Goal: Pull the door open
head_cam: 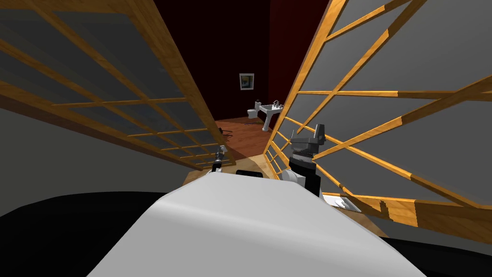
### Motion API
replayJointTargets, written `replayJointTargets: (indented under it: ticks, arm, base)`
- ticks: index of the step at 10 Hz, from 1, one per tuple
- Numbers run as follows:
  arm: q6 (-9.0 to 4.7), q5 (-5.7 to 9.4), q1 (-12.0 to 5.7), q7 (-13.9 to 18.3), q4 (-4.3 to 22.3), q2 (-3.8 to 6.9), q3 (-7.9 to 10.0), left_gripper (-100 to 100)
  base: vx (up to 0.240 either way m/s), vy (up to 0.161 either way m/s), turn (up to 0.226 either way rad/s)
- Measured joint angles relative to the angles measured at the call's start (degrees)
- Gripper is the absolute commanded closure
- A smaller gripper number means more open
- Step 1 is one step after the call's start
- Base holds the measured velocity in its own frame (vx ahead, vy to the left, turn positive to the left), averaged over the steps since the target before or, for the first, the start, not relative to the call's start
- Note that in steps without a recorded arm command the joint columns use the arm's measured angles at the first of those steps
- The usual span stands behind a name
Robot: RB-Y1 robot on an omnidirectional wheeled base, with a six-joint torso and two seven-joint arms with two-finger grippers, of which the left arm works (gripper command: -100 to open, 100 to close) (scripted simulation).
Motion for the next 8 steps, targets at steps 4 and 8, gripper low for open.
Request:
replayJointTargets:
  ticks: [4,8]
  arm:
    - [0.64,2.0,-0.23,5.4,-0.6,-0.64,-0.67,-100]
    - [1.09,4.4,-0.79,11.4,-0.9,-1.34,-1.49,-100]
  base:
    - [-0.043,0.008,-0.024]
    - [-0.058,0.017,-0.042]
